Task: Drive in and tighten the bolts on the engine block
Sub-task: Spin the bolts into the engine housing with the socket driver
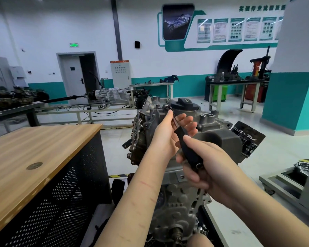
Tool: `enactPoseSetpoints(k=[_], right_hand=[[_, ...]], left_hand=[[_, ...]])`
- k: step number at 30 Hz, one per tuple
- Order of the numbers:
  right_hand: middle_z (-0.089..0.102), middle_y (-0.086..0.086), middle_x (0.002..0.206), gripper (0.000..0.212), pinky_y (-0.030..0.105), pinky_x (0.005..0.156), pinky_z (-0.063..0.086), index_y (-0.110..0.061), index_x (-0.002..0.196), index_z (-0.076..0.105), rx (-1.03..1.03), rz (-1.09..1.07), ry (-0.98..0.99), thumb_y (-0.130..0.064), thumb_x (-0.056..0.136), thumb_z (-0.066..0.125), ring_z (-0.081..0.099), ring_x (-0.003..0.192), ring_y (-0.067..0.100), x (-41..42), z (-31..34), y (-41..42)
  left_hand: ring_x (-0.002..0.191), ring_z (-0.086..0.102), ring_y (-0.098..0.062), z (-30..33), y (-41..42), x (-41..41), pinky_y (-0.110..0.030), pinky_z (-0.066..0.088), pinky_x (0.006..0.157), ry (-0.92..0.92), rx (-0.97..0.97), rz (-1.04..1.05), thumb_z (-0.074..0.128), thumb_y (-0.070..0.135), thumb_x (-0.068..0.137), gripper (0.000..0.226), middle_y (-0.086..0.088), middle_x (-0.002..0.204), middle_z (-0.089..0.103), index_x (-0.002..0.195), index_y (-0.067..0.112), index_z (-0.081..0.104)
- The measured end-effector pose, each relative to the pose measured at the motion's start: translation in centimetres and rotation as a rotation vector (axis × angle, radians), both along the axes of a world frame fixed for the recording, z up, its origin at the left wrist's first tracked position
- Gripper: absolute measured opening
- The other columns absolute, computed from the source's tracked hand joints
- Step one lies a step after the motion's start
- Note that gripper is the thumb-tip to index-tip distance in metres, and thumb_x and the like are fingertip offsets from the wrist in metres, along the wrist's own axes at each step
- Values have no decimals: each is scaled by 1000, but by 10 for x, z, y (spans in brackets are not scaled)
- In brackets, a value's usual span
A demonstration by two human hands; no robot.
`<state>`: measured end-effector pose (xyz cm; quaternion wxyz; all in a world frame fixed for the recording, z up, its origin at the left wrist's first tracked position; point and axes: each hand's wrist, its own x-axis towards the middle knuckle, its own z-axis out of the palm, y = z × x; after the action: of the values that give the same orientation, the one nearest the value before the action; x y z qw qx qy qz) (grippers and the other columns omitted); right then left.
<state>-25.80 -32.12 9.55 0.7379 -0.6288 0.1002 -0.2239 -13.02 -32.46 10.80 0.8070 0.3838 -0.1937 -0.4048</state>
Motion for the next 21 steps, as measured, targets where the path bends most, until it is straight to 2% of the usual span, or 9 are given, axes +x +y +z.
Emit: enactPoseSetpoints(k=[2,5,10,15,21], right_hand=[[51,-4,45,30,10,30,18,-4,75,48,21,-2,3,-25,95,42,31,27,7,0,1,-2],[48,-6,40,31,10,30,17,-3,75,46,17,4,37,-26,95,42,30,25,6,2,3,-4],[51,1,55,22,10,31,18,-4,83,49,49,-28,31,-22,94,45,33,28,8,8,8,-8],[47,-2,42,25,10,28,19,-6,78,44,81,-44,68,-24,95,43,31,25,7,9,13,-13],[49,3,55,24,9,30,18,-6,77,47,144,-55,28,-22,94,45,32,28,9,9,11,-7]], left_hand=[[40,62,-17,0,-2,0,-24,50,38,18,1,6,35,39,99,48,-3,48,63,73,5,55],[37,59,-16,0,-4,1,-24,49,38,23,18,35,37,41,98,47,0,43,58,72,7,56],[33,54,-14,4,-6,0,-22,48,37,61,32,50,36,43,98,46,4,37,50,71,10,54],[27,46,-12,12,-6,-1,-20,46,35,87,44,28,31,45,99,49,5,34,44,69,11,50],[24,39,-12,13,-4,-3,-13,41,35,86,61,3,30,41,100,47,5,33,42,69,10,47]])
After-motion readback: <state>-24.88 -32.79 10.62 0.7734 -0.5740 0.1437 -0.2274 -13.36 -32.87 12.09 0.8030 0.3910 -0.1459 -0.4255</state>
